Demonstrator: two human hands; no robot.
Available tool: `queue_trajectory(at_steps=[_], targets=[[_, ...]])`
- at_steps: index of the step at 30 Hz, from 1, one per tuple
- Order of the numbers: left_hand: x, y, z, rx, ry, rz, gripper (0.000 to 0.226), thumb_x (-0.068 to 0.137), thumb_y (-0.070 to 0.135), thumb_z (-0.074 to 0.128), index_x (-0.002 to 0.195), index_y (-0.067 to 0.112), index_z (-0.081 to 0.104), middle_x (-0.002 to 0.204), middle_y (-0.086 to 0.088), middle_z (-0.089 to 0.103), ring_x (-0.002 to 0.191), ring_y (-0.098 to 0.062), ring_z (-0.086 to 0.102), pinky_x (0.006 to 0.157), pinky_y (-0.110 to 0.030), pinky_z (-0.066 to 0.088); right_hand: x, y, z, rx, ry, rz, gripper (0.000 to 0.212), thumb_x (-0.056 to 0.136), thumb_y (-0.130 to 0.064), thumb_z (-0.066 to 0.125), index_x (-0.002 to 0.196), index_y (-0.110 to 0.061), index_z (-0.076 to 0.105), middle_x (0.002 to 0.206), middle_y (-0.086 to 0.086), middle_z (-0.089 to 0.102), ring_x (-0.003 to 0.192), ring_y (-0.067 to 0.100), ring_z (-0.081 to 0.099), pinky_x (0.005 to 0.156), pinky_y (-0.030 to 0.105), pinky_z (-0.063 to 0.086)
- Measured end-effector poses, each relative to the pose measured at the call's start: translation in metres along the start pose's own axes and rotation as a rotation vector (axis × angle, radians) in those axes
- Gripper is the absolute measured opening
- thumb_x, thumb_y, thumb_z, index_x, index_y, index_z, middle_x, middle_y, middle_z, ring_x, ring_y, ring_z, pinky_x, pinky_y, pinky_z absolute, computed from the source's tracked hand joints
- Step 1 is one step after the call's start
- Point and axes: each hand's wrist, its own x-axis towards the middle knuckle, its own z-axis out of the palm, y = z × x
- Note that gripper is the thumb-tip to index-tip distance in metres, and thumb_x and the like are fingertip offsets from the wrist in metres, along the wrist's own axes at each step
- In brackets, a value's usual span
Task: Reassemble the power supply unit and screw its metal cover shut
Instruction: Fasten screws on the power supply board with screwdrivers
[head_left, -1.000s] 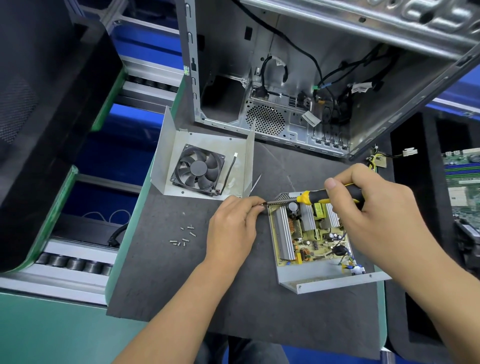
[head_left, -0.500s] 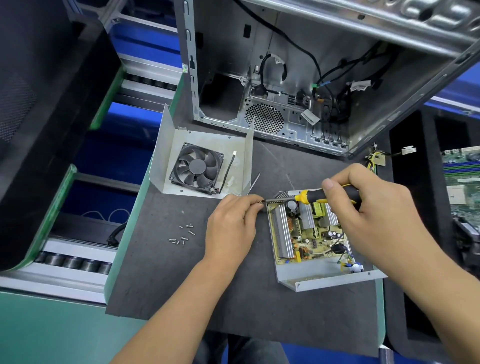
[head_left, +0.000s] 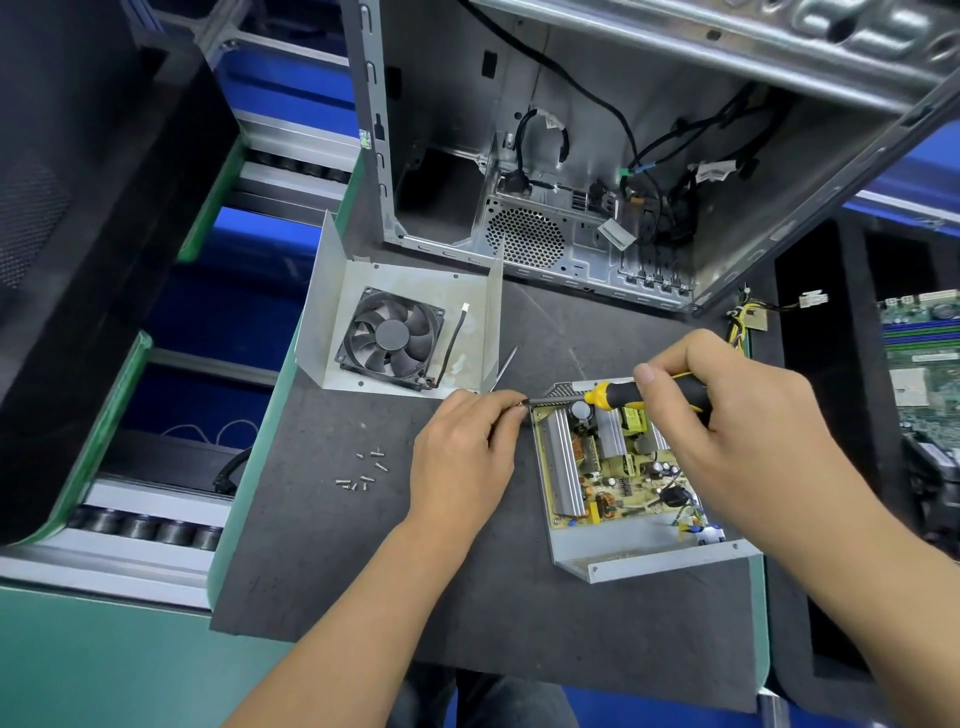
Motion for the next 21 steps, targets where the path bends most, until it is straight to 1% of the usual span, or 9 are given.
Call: queue_trajectory(at_steps=[4,6,8,10,12,14,15,18,21], targets=[[0.001,0.0007,-0.0003,-0.005,-0.001,-0.007,0.006,0.088,0.009,0.073,0.093,0.01,0.077,0.075,0.001,0.067,0.072,-0.017,0.06,0.062,-0.038,0.054,-0.0006,-0.0025,0.0004,-0.043,0.007,-0.033,0.019,0.095,-0.033,0.052,0.084,-0.018,0.058,0.049,-0.014,0.048,0.051,-0.002,0.047,0.052,0.012,0.034],[0.0007,0.0,-0.0002,-0.01,-0.009,-0.009,0.006,0.088,0.009,0.073,0.094,0.01,0.077,0.076,0.001,0.067,0.073,-0.018,0.061,0.063,-0.039,0.055,0.0,-0.0034,0.0001,-0.065,0.013,-0.048,0.018,0.094,-0.033,0.052,0.084,-0.019,0.057,0.048,-0.016,0.045,0.055,-0.005,0.049,0.053,0.012,0.035],[0.0002,-0.0002,-0.0002,-0.016,-0.013,-0.013,0.007,0.089,0.01,0.073,0.094,0.011,0.076,0.077,0.001,0.067,0.074,-0.017,0.061,0.063,-0.039,0.055,0.0005,-0.0049,-0.0007,-0.09,0.013,-0.056,0.018,0.094,-0.035,0.052,0.084,-0.021,0.057,0.049,-0.016,0.042,0.056,-0.003,0.049,0.051,0.017,0.032],[0.0,0.0007,0.0001,-0.019,-0.015,-0.021,0.007,0.089,0.011,0.073,0.094,0.012,0.076,0.077,0.002,0.067,0.073,-0.017,0.06,0.063,-0.039,0.054,0.0008,-0.006,-0.0012,-0.108,0.02,-0.063,0.019,0.094,-0.036,0.052,0.084,-0.021,0.056,0.049,-0.016,0.042,0.055,0.001,0.047,0.05,0.027,0.033],[0.0,0.0013,0.0004,-0.022,-0.017,-0.029,0.007,0.089,0.011,0.073,0.095,0.013,0.077,0.077,0.002,0.067,0.073,-0.016,0.06,0.063,-0.039,0.054,0.0016,-0.0066,-0.0014,-0.122,0.039,-0.067,0.021,0.094,-0.035,0.052,0.083,-0.018,0.057,0.049,-0.015,0.042,0.052,0.006,0.045,0.05,0.028,0.033],[-0.0003,0.0014,0.0001,-0.024,-0.019,-0.027,0.008,0.089,0.012,0.072,0.096,0.012,0.077,0.077,0.001,0.067,0.073,-0.017,0.06,0.064,-0.04,0.054,0.0029,-0.0071,-0.0011,-0.133,0.058,-0.067,0.024,0.094,-0.035,0.052,0.082,-0.015,0.058,0.049,-0.012,0.044,0.045,0.011,0.039,0.049,0.031,0.036],[-0.0005,0.0013,-0.0001,-0.028,-0.02,-0.025,0.008,0.09,0.011,0.072,0.096,0.012,0.076,0.077,0.001,0.067,0.073,-0.017,0.06,0.064,-0.041,0.054,0.0037,-0.0075,-0.0008,-0.136,0.072,-0.068,0.026,0.094,-0.035,0.052,0.081,-0.014,0.058,0.05,-0.009,0.047,0.044,0.011,0.038,0.049,0.034,0.04],[-0.0005,0.0013,-0.0004,-0.034,-0.024,-0.021,0.008,0.09,0.011,0.072,0.096,0.01,0.076,0.076,0.0,0.067,0.073,-0.02,0.06,0.064,-0.043,0.054,0.0042,-0.0088,0.001,-0.145,0.109,-0.075,0.03,0.093,-0.037,0.053,0.079,-0.011,0.06,0.054,-0.003,0.055,0.044,0.024,0.04,0.049,0.037,0.045],[-0.0007,0.0006,0.0003,-0.033,-0.018,-0.011,0.008,0.089,0.011,0.072,0.096,0.011,0.076,0.076,0.0,0.067,0.072,-0.02,0.06,0.064,-0.043,0.054,0.0046,-0.0099,0.0022,-0.141,0.131,-0.092,0.035,0.094,-0.04,0.054,0.076,-0.01,0.06,0.051,-0.004,0.054,0.042,0.022,0.037,0.046,0.034,0.042]])
